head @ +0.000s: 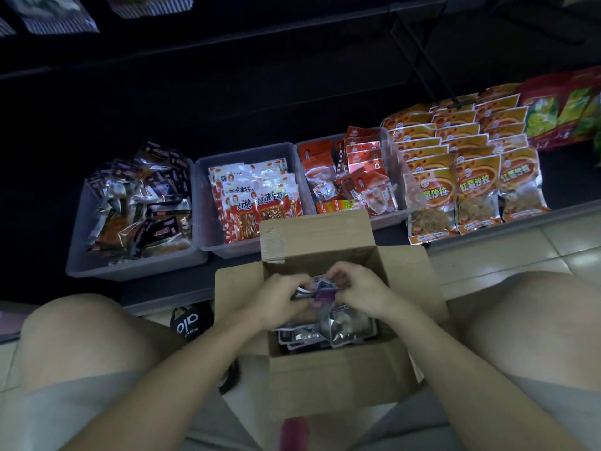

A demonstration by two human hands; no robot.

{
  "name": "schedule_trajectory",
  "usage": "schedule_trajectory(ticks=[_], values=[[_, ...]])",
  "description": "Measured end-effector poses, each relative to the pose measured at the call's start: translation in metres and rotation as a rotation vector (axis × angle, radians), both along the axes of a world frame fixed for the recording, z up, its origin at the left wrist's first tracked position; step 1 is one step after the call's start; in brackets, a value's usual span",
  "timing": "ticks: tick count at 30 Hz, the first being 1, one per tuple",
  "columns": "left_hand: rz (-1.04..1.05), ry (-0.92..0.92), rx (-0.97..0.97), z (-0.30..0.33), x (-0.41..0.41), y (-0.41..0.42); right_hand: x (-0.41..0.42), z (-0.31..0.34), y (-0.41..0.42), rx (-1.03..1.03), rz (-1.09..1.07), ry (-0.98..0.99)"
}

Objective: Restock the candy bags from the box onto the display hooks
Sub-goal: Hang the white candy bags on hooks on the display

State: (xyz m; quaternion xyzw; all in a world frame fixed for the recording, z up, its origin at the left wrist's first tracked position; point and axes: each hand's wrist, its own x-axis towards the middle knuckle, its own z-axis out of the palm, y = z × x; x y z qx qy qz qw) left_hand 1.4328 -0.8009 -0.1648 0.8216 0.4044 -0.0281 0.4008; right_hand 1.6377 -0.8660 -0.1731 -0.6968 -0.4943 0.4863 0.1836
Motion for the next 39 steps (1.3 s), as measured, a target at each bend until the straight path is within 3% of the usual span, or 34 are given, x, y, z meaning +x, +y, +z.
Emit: schedule_trajectory(ticks=[9,17,24,28,31,35,39], values=[[0.248,-0.077,0.033,0.022,-0.030,0.019,0.007,-0.062,-0.009,-0.282,0.299,-0.376],[0.347,-0.126,0.013,0.025,-0.034,0.013,0.002,-0.058,-0.002,-0.216,0.443,-0.590],[0.251,-0.118,0.173,0.032,-0.036,0.007,-0.002,-0.054,-0.007,-0.296,0.545,-0.475],[0.119,-0.146,0.323,0.044,-0.038,0.009,-0.001,-0.028,-0.005,-0.179,0.510,-0.458],[0.121,-0.162,0.360,0.058,-0.037,0.016,0.008,0.003,-0.004,-0.065,0.379,-0.300],[0.179,-0.236,0.300,0.087,-0.033,0.029,0.025,0.054,-0.003,0.029,0.188,-0.089],[0.123,-0.157,0.201,0.117,-0.024,0.045,0.031,0.120,0.005,0.088,0.101,0.101]])
